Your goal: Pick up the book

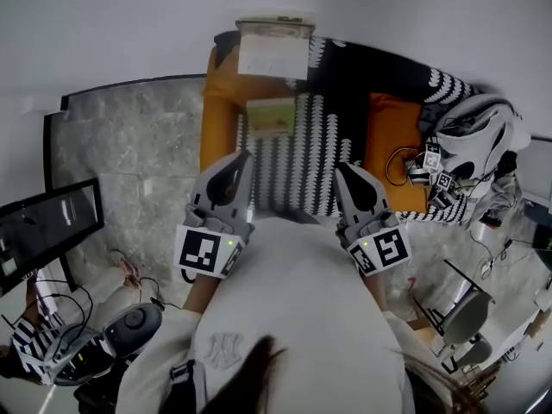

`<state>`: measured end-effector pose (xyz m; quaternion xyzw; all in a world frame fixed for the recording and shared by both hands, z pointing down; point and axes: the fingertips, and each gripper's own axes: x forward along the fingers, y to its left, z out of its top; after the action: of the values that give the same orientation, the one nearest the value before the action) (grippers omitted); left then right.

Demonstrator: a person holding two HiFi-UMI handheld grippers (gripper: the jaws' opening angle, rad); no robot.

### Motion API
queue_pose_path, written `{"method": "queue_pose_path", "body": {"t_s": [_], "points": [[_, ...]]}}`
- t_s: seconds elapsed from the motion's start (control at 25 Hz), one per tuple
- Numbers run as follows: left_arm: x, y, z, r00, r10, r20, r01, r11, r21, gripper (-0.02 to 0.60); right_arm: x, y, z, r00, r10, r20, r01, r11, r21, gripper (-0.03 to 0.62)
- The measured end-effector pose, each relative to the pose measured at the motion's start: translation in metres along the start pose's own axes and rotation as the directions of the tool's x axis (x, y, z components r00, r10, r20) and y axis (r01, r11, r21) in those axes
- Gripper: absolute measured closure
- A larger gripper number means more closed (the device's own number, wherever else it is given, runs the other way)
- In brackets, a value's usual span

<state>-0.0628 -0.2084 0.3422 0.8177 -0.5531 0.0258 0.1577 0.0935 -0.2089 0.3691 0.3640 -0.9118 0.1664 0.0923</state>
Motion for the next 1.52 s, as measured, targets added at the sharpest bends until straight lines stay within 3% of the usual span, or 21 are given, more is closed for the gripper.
{"method": "queue_pose_path", "body": {"t_s": [0.24, 0.36, 0.6, 0.88, 1.08, 1.28, 1.4, 1.52], "points": [[-0.002, 0.009, -0.003, 0.999, 0.026, -0.026, -0.026, 1.000, -0.005, 0.572, 0.029, -0.003, -0.003, 0.995, 0.094, -0.038, -0.097, 0.991, -0.090, 0.567], [0.002, 0.014, -0.007, 0.999, 0.032, -0.044, -0.032, 0.999, -0.010, 0.572, 0.051, -0.012, -0.011, 0.989, 0.125, -0.080, -0.133, 0.985, -0.111, 0.471], [0.020, 0.026, -0.013, 0.997, 0.026, -0.079, -0.027, 0.999, -0.021, 0.572, 0.102, -0.035, -0.049, 0.959, 0.185, -0.215, -0.219, 0.965, -0.145, 0.421], [0.040, 0.048, -0.017, 0.992, 0.037, -0.124, -0.040, 0.999, -0.023, 0.572, 0.161, -0.070, -0.110, 0.883, 0.241, -0.404, -0.316, 0.940, -0.131, 0.344], [0.046, 0.063, -0.024, 0.985, 0.057, -0.164, -0.062, 0.998, -0.027, 0.572, 0.201, -0.089, -0.152, 0.825, 0.267, -0.498, -0.382, 0.913, -0.142, 0.335], [0.053, 0.073, -0.032, 0.975, 0.062, -0.212, -0.069, 0.997, -0.028, 0.572, 0.237, -0.101, -0.198, 0.761, 0.311, -0.570, -0.436, 0.895, -0.094, 0.317], [0.058, 0.076, -0.037, 0.970, 0.060, -0.235, -0.071, 0.997, -0.037, 0.572, 0.254, -0.105, -0.222, 0.720, 0.333, -0.609, -0.489, 0.866, -0.105, 0.311], [0.061, 0.078, -0.041, 0.965, 0.060, -0.254, -0.075, 0.996, -0.050, 0.572, 0.268, -0.109, -0.242, 0.665, 0.333, -0.669, -0.562, 0.812, -0.155, 0.310]]}}
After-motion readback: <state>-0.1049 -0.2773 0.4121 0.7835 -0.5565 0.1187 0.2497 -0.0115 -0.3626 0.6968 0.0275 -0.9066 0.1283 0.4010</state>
